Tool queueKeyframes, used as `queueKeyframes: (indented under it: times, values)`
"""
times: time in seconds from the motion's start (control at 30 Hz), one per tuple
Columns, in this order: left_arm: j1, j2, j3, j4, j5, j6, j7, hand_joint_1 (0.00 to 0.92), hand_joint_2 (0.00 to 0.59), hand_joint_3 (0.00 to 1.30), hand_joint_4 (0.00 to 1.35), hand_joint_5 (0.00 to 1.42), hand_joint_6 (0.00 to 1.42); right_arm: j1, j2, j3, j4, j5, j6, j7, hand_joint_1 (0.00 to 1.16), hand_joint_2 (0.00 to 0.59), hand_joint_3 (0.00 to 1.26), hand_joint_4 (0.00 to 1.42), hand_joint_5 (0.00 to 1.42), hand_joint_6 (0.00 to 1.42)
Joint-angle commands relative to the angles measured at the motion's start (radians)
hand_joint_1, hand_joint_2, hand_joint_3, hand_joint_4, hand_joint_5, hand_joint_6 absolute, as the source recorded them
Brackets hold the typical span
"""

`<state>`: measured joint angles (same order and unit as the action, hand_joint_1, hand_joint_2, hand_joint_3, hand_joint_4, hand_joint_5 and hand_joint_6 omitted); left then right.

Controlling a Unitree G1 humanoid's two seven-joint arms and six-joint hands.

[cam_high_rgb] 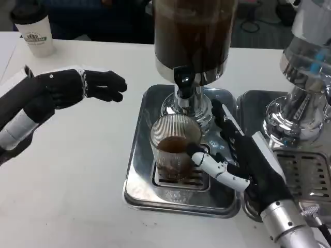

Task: Grasp the cup under the faucet to collect the drink, then remove the cup.

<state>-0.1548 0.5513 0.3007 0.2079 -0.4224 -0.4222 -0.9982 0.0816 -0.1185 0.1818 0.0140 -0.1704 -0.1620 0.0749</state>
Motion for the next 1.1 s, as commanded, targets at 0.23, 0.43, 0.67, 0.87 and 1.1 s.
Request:
queueKeyframes:
  times: [0.23,0.43,0.67,0.87,1.1]
  values:
    - [0.026,0.020,0.002,0.037,0.047,-0.038,0.030,0.000,0.084,0.41,0.34,0.35,0.33,-0.008,-0.019,0.007,0.063,0.009,-0.092,0.042,0.56,0.197,0.00,0.00,0.00,0.00]
    - [0.063,0.015,0.003,0.069,0.084,-0.074,0.061,0.000,0.086,0.41,0.34,0.35,0.33,-0.012,-0.011,0.009,0.082,-0.014,-0.091,0.024,0.58,0.188,0.00,0.00,0.00,0.00]
    - [0.106,0.009,0.002,0.125,0.136,-0.155,0.130,0.000,0.064,0.37,0.25,0.26,0.27,-0.009,-0.004,0.013,0.076,-0.042,-0.075,0.003,0.59,0.188,0.00,0.00,0.00,0.00]
    - [0.124,0.009,0.001,0.177,0.151,-0.197,0.190,0.000,0.067,0.37,0.25,0.25,0.25,-0.018,-0.001,0.026,0.088,-0.079,-0.076,-0.020,0.60,0.189,0.00,0.00,0.00,0.00]
    - [0.135,0.010,-0.008,0.212,0.171,-0.217,0.217,0.000,0.085,0.38,0.26,0.25,0.24,-0.042,0.011,0.046,0.116,-0.138,-0.046,-0.054,0.63,0.191,0.00,0.00,0.00,0.00]
